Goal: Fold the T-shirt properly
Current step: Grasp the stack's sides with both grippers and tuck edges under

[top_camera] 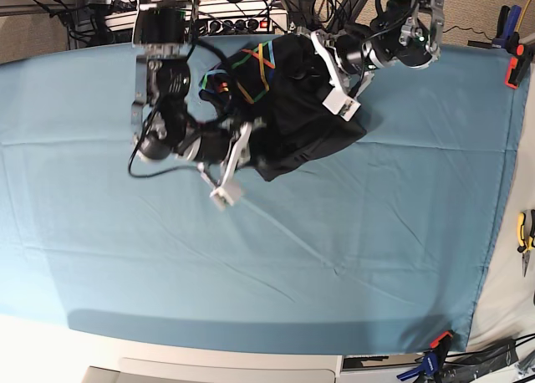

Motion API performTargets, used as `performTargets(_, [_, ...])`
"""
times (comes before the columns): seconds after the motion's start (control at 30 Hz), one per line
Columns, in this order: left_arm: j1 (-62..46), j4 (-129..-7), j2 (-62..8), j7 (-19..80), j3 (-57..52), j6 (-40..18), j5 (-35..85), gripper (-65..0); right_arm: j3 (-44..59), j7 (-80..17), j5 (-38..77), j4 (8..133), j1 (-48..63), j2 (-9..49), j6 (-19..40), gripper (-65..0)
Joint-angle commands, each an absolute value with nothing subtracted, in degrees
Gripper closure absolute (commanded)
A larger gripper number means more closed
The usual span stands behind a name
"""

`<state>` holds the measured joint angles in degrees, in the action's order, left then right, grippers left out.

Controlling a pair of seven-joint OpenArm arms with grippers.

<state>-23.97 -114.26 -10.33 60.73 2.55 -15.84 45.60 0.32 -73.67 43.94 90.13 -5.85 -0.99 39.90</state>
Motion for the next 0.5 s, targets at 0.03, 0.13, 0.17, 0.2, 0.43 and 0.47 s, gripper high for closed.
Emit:
performTargets(0.03, [-24.64,-113.6,-10.33,60.14,2.5,-16.03,46.44,-4.9,0.32,-72.07,45.39,91.0,-8.47,-1.15,40.0,0.0])
performTargets(0.13, [-25.28,-111.02,-10.31,60.14,2.5,-15.42,46.15,-4.9,0.32,-71.55,45.32,91.0,-9.69,-1.15,40.0,0.0])
performTargets(0.17, [-25.56,-110.19,-10.33,60.1,2.5,-15.0,45.71,-4.9,0.32,-71.18,45.17,91.0,-9.72,-1.15,40.0,0.0])
performTargets(0.2, [-25.78,-109.4,-10.31,59.92,2.5,-14.74,44.84,-4.9,0.32,-70.7,44.88,91.0,-9.67,-1.15,40.0,0.0])
performTargets(0.43, [-25.89,-106.32,-10.33,60.8,2.5,-13.06,43.18,-4.9,0.32,-69.1,43.86,91.0,-9.67,-1.13,40.0,0.0])
performTargets(0.47, [-25.89,-106.32,-10.33,61.69,2.5,-13.06,43.2,-4.9,0.32,-69.01,43.88,91.0,-9.67,-1.13,40.0,0.0])
